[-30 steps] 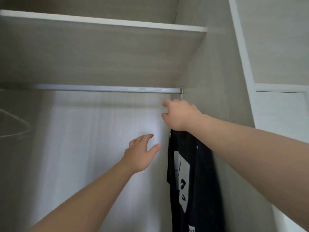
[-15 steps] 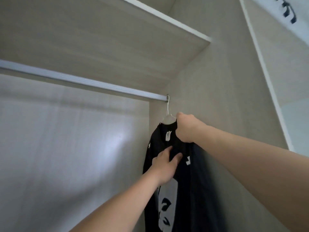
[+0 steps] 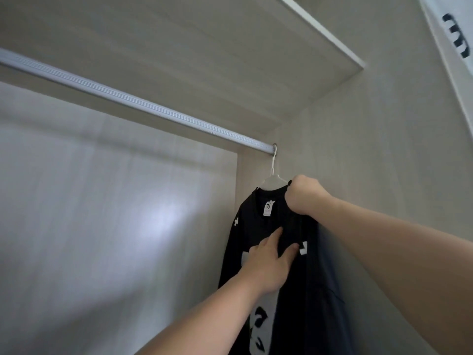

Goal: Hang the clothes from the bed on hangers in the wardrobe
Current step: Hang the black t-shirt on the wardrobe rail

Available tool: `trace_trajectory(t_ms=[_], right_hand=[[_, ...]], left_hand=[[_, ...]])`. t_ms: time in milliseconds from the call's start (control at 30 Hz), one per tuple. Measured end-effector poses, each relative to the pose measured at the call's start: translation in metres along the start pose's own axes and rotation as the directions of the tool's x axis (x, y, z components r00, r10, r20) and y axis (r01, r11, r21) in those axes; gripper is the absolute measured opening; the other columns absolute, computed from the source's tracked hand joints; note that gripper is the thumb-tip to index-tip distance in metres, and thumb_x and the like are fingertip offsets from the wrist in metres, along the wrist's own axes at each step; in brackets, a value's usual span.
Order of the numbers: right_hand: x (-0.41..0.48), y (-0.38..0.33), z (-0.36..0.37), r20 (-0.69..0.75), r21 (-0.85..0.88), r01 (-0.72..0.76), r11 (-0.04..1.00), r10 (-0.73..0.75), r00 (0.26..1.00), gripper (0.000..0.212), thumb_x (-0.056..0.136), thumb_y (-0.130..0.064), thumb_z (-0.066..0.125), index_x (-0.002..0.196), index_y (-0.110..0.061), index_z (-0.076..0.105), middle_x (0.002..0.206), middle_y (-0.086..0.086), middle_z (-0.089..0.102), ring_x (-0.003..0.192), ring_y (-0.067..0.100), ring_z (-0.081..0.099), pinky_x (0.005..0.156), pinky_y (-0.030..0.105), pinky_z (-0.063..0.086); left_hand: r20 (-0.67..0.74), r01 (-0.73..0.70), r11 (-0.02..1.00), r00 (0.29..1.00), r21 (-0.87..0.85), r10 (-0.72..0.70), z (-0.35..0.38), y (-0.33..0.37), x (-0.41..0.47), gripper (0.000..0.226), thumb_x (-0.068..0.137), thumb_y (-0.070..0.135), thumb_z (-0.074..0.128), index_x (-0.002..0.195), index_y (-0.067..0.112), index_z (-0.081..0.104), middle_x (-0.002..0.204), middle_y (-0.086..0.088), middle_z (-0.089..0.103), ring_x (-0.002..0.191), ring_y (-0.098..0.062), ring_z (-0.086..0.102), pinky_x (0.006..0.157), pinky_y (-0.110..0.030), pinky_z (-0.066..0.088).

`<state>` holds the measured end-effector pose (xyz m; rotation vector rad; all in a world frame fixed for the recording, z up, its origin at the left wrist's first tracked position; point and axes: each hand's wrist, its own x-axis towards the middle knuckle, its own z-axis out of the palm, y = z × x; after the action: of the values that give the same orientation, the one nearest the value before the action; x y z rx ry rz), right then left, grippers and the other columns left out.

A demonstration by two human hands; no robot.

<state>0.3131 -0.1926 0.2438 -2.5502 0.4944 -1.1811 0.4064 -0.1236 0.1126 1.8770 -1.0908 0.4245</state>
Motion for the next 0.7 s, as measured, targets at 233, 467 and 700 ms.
trace_trajectory(t_ms=[233,467,700], right_hand=[[0.003,0.011,0.008,-0.17,0.121,0.016,0.993,0.005,0.985,0.029,0.098,-0.012,0.041,0.069,-0.011,0.043,0.072,0.007,0.047,0.074,0.031,0.052,0.067,0.031,0.041],[-0.005,0.014,-0.002,-0.287,0.05,0.079,0.996,-0.061,0.956,0.024,0.101,-0.024,0.041,0.086,-0.007,0.047,0.081,0.01,0.049,0.074,0.033,0.049,0.068,0.032,0.039],[-0.008,0.012,-0.019,-0.348,0.011,0.088,0.996,-0.079,0.934,0.023,0.101,-0.026,0.038,0.09,-0.008,0.047,0.085,0.01,0.049,0.077,0.033,0.048,0.069,0.033,0.038]], left_hand=[[0.013,-0.034,0.999,0.999,-0.011,0.035,-0.003,0.005,-0.008,0.068,0.099,0.059,0.039,0.158,0.037,0.015,0.164,0.005,0.022,0.151,-0.025,0.017,0.122,-0.038,0.017],[-0.022,-0.112,0.994,0.993,0.015,0.113,-0.002,0.014,-0.013,0.069,0.097,0.062,0.036,0.158,0.037,0.014,0.164,0.005,0.02,0.15,-0.022,0.016,0.122,-0.043,0.02],[-0.059,-0.129,0.99,0.989,0.065,0.133,-0.012,0.03,-0.024,0.066,0.099,0.061,0.037,0.157,0.04,0.014,0.165,0.007,0.017,0.15,-0.019,0.011,0.122,-0.041,0.017]])
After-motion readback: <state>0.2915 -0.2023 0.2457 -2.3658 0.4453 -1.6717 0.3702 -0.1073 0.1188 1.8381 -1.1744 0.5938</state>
